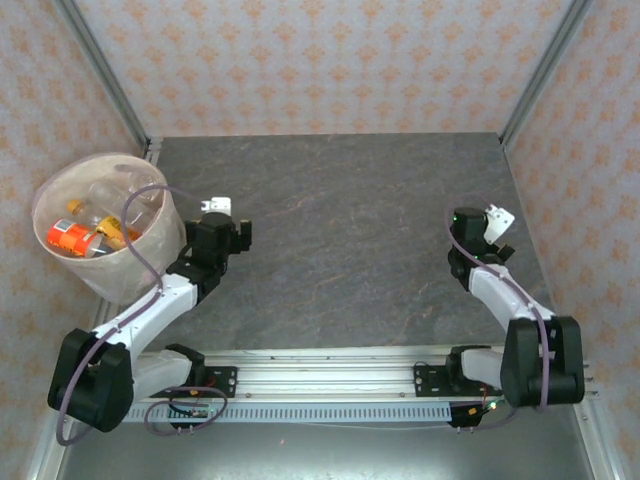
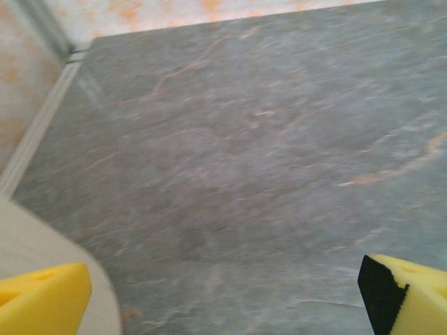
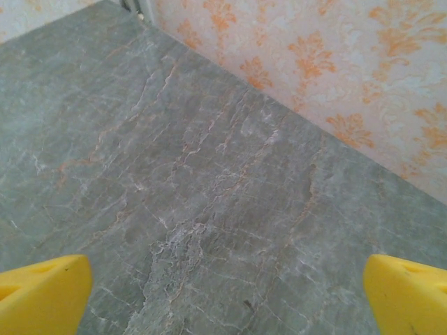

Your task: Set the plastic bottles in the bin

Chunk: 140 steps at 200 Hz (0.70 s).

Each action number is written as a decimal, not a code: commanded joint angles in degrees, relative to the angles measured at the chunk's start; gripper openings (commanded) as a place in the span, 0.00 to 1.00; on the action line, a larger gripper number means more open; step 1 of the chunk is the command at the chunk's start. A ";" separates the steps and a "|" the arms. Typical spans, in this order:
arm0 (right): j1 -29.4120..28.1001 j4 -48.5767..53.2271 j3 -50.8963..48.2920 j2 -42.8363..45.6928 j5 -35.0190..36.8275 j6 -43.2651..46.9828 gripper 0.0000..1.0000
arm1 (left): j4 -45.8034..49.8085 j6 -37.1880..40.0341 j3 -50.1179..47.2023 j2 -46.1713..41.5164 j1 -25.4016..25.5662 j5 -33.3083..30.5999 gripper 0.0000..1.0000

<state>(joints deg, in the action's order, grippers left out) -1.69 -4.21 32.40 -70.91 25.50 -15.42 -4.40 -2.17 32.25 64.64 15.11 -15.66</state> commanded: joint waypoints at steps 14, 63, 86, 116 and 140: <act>0.46 -18.07 -3.54 -6.10 -5.77 7.24 0.99 | -11.39 3.83 -4.28 3.36 -3.41 -0.18 1.00; 0.57 -25.56 -3.33 -10.19 -19.68 14.72 0.99 | -24.00 3.99 -3.27 14.75 -7.44 1.06 1.00; 0.72 -33.04 -6.32 -11.63 -20.67 16.22 0.99 | -29.59 4.95 -3.59 19.57 -8.88 3.98 1.00; 0.73 -47.64 -11.51 -16.93 -22.18 16.84 0.99 | -36.26 3.71 -7.02 19.66 -10.76 7.69 1.00; 0.65 -42.00 -9.09 -16.60 -21.87 16.90 0.99 | -39.90 1.29 -8.16 21.20 -11.49 3.44 1.00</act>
<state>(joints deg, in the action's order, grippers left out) -1.28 -41.45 22.11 -87.33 4.62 0.16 -39.09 1.32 24.45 85.41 5.21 -9.26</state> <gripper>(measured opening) 0.993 0.999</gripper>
